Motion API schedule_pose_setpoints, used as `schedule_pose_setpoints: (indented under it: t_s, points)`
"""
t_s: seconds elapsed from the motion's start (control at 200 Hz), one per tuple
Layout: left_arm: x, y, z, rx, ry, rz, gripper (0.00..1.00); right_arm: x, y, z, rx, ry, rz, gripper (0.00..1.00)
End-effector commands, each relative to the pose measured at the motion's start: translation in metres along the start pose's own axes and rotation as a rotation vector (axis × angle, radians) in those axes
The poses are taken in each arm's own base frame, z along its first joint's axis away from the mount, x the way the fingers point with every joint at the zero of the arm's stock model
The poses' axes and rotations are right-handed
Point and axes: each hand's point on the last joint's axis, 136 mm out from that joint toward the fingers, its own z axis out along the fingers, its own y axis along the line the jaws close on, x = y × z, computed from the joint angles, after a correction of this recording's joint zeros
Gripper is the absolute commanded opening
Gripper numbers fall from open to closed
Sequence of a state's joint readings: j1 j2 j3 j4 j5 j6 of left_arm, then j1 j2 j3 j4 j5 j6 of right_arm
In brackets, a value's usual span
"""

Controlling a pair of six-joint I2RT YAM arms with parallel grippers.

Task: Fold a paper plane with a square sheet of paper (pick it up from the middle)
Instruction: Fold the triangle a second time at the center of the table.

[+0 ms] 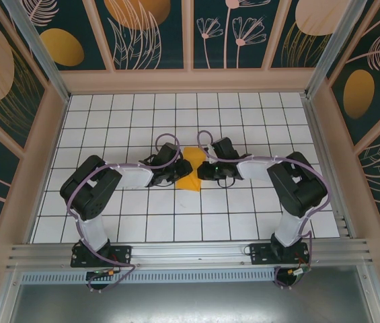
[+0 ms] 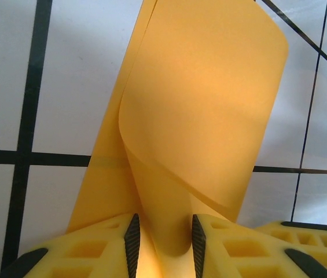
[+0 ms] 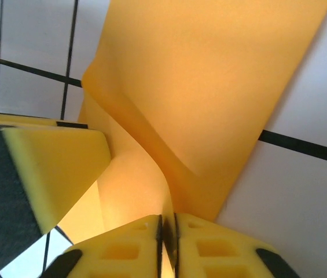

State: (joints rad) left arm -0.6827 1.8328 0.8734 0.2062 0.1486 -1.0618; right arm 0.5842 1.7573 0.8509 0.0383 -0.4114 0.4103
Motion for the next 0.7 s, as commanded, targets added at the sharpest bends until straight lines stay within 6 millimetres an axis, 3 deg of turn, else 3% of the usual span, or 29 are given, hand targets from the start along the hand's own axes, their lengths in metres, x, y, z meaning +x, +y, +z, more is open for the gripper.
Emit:
schedule_pose_setpoints:
  t_s: [0.0, 0.24, 0.41, 0.696]
  points:
    - [0.001, 0.01, 0.007, -0.031, 0.007, -0.02, 0.29, -0.009, 0.014, -0.017, -0.083, -0.052, 0.01, 0.2]
    - [0.002, 0.01, 0.008, -0.03, 0.01, -0.02, 0.29, -0.004, 0.019, -0.021, -0.147, -0.066, 0.056, 0.28]
    - [0.001, 0.009, 0.007, -0.027, 0.008, -0.019, 0.28, -0.004, 0.02, -0.018, -0.172, -0.073, 0.077, 0.28]
    - [-0.002, -0.006, -0.004, 0.023, -0.001, 0.018, 0.33, -0.002, 0.007, -0.01, -0.118, -0.057, 0.092, 0.03]
